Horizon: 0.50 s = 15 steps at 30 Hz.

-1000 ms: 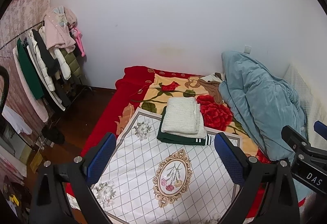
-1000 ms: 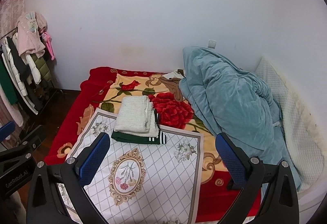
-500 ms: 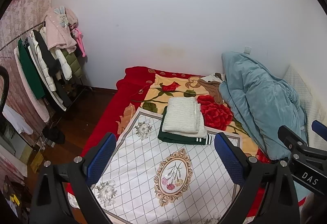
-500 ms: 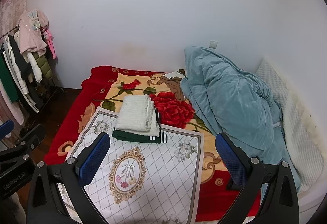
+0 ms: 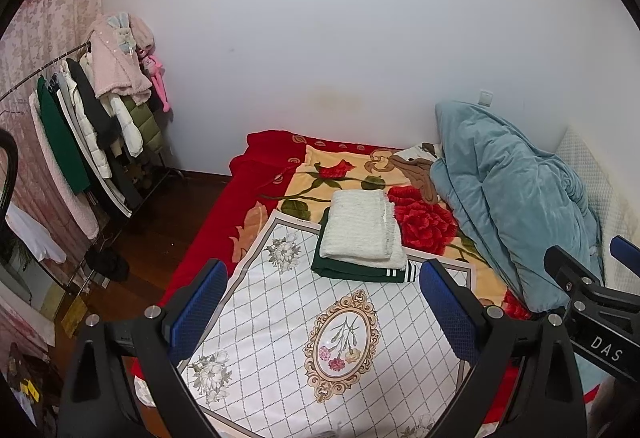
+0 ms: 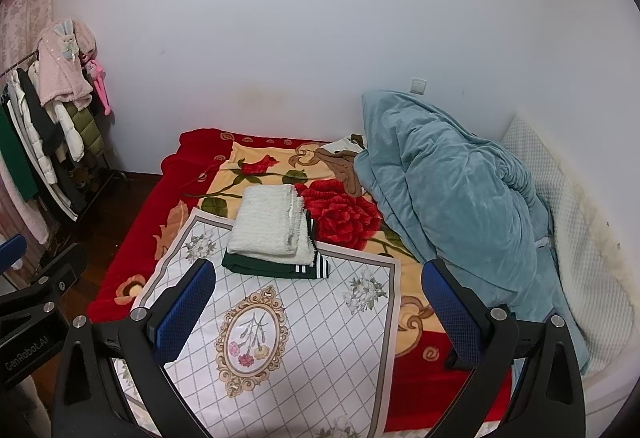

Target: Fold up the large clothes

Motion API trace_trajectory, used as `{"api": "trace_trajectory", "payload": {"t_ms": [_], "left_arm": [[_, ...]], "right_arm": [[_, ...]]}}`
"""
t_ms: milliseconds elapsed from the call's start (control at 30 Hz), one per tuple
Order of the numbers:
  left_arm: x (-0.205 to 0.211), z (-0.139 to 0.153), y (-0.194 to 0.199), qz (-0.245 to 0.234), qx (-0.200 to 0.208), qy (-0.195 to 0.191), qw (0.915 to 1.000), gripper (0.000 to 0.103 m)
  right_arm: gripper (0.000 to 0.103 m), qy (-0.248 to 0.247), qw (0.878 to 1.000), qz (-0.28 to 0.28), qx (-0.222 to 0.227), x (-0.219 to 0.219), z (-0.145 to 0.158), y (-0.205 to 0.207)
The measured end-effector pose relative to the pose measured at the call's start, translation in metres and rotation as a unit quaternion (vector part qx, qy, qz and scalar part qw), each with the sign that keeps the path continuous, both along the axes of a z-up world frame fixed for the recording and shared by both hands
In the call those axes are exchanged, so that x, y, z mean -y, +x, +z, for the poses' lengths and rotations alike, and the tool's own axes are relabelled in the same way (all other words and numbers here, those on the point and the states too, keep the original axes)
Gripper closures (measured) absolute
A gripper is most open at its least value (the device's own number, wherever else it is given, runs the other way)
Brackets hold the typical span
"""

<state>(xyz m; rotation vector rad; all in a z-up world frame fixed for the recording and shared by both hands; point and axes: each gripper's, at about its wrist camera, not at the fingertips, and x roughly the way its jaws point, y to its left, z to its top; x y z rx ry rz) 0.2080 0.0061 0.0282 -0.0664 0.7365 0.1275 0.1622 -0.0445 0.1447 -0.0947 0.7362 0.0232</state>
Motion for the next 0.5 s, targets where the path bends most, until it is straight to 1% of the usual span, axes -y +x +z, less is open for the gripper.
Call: {"api": "trace_trajectory", "payload": {"t_ms": [500], "left_arm": [[0.0008,0.0003,-0.0005,0.001,-0.001,0.0,1.0,0.005]], "right_arm": [[0.0,0.008,1.0,0.007,-0.009,-0.0023,-0.0039,-0.0001]]}}
